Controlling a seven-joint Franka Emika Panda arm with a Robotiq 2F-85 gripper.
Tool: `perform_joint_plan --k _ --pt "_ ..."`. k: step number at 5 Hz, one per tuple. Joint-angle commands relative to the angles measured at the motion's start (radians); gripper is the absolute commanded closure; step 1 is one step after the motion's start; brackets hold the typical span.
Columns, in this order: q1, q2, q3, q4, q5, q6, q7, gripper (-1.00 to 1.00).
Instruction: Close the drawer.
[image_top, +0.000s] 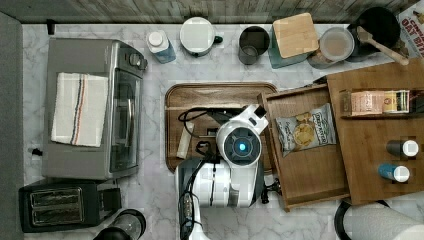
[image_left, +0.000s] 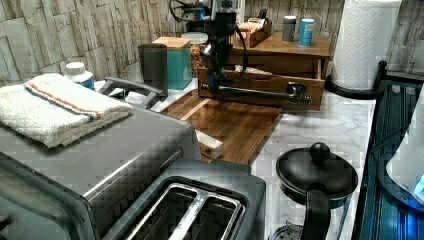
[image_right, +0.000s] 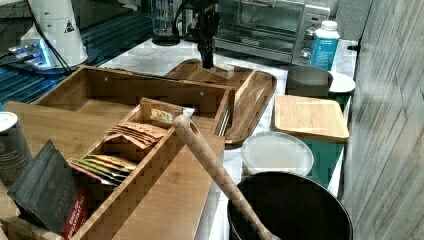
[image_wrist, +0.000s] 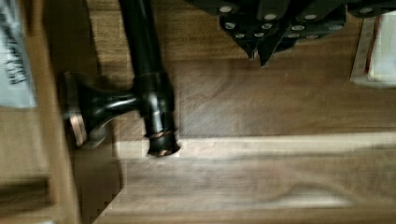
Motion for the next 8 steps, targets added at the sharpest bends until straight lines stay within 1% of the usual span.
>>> perform_joint_plan --k 1,3,4,5,7,8 --pt "-0.009 -0.014 -0.028 -0.1 -0.001 0.009 -0.137 1.0" --pt "-0.05 -0.042 -0.048 -0.086 -0.026 0.003 -0.24 1.0" --pt "-0.052 -0.011 -0.097 -0.041 0.003 -0.018 -0.334 1.0" --pt "-0.104 0.033 -0.105 0.018 0.047 -0.047 -0.459 1.0" --pt "-0.137 0.065 -0.191 0.123 0.065 -0.143 -0.619 1.0" --pt "-0.168 0.083 -0.209 0.179 0.103 -0.157 -0.657 1.0"
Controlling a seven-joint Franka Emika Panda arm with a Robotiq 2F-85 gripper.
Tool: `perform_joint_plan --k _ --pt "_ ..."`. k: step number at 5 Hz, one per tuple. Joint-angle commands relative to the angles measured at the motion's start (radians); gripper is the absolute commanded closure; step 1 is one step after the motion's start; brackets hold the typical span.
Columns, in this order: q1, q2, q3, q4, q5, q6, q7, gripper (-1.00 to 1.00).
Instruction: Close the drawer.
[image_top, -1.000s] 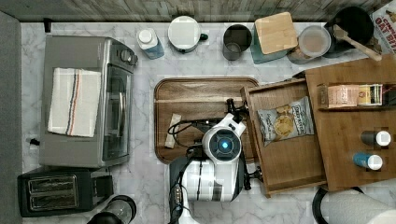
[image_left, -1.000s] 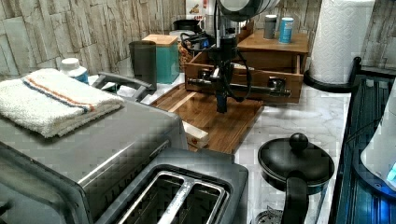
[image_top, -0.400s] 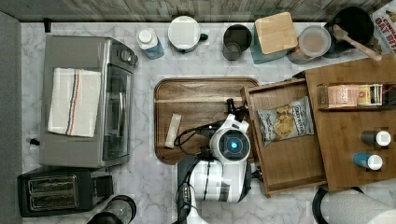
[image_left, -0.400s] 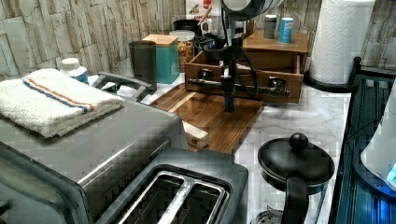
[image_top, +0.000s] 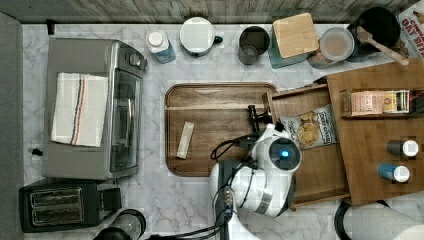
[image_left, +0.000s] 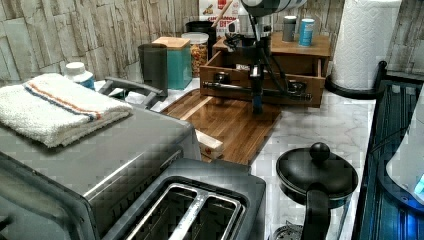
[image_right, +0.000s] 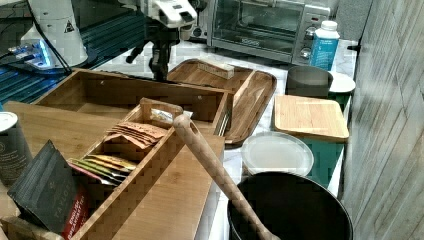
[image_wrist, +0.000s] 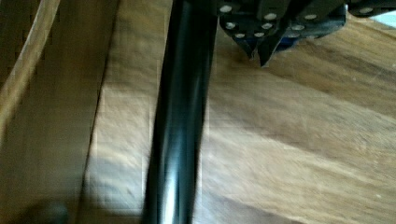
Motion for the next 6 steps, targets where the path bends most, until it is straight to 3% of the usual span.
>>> perform_joint_plan --k 1,2,3,4,5,6 --pt "-0.112 0.061 -0.104 0.295 0.097 -0.026 -0.203 1.0" --pt "-0.133 0.108 -0.11 0.292 0.211 0.097 -0.353 1.0" --pt "-0.146 0.139 -0.136 0.352 0.178 0.057 -0.332 1.0" --pt "-0.134 0.146 -0.193 0.403 0.033 0.044 -0.246 1.0" --pt "-0.165 0.163 -0.216 0.456 0.01 0.047 -0.313 1.0" --pt "-0.229 0.223 -0.205 0.521 0.093 0.089 -0.448 1.0"
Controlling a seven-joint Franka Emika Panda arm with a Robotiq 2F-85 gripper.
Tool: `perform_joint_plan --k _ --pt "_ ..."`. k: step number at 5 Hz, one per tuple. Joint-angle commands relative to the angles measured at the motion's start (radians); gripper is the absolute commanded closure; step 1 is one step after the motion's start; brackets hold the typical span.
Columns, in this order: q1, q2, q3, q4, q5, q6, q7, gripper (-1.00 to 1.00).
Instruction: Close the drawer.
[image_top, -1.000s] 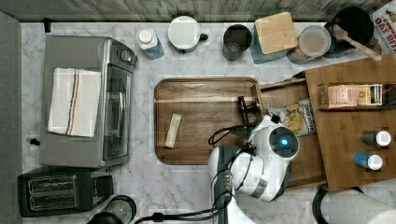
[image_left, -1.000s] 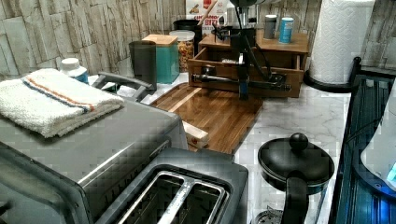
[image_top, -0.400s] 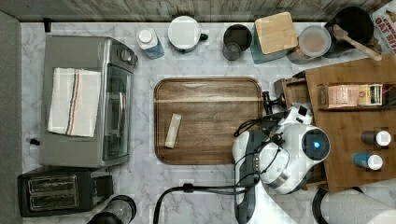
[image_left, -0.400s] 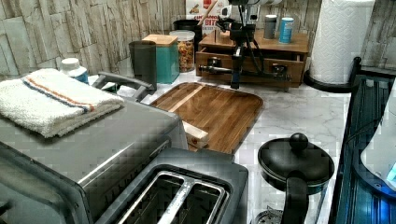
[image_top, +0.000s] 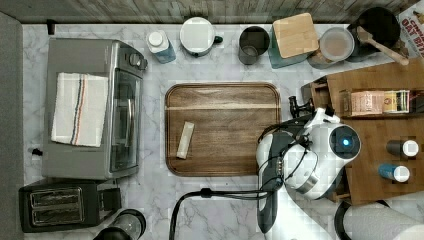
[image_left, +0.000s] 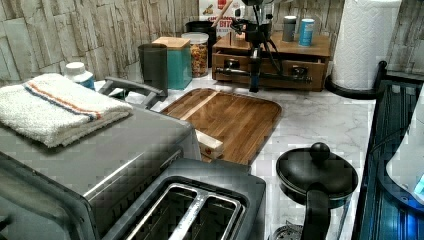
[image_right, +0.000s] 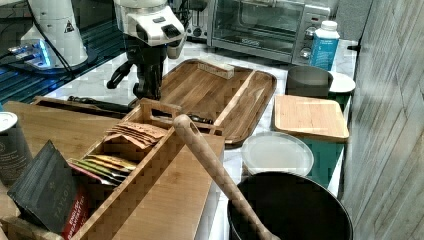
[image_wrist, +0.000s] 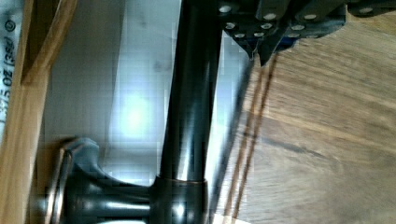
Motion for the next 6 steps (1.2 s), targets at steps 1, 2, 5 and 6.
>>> perform_joint_plan --k 1,2,5,6 --pt "-0.143 0.121 -0.136 0.428 -0.045 -0.021 -0.127 1.0" --pt "-0.163 0.163 -0.17 0.547 -0.091 -0.1 -0.157 1.0" --pt "-0.144 0.144 -0.206 0.571 -0.095 -0.096 -0.144 1.0" --pt "-0.144 0.144 -0.206 0.571 -0.095 -0.095 -0.145 1.0"
